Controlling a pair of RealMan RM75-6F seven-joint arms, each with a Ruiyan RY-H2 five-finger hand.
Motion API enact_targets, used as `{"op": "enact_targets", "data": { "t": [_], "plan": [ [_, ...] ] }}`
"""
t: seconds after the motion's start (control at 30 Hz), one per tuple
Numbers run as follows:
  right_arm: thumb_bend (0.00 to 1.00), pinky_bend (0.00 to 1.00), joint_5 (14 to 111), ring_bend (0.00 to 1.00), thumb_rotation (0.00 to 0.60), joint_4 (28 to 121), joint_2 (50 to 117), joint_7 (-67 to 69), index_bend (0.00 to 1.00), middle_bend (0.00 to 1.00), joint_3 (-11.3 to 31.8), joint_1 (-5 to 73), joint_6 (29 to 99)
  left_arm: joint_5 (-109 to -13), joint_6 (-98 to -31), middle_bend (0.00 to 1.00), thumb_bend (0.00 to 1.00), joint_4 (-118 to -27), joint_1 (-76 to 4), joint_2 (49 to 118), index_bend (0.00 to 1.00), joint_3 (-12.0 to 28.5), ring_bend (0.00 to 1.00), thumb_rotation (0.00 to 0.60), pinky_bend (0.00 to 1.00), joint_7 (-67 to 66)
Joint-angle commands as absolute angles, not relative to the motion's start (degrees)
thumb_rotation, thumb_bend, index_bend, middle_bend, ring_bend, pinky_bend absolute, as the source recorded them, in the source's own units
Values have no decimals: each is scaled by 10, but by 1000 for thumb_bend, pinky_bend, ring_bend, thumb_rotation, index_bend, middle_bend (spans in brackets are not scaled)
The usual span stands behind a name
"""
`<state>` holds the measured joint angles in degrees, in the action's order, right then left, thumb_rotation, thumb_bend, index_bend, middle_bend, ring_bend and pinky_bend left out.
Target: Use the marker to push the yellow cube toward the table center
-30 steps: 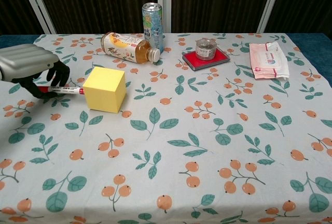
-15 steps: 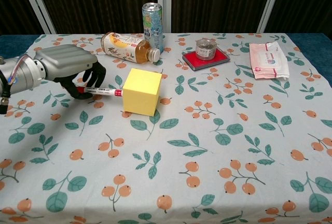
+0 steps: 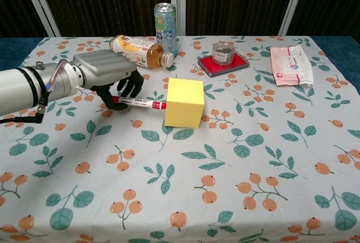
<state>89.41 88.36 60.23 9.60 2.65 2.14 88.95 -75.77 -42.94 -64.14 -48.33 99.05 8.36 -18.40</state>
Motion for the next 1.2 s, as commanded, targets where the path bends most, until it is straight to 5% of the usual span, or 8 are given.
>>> {"op": "enact_targets", "data": {
  "t": [0.03,1.2],
  "plan": [
    [197,0,895,0,600,883,602,97,0,111,27,21,890,-747,-429,719,482,-646,-491,999,676,90,519,600,599,-194],
    [196,0,899,0,600,885,600,94,0,113,26,23,887,-627,-403,719,486,-664,-554,1028,676,106,520,600,599,-283]
  ]
}}
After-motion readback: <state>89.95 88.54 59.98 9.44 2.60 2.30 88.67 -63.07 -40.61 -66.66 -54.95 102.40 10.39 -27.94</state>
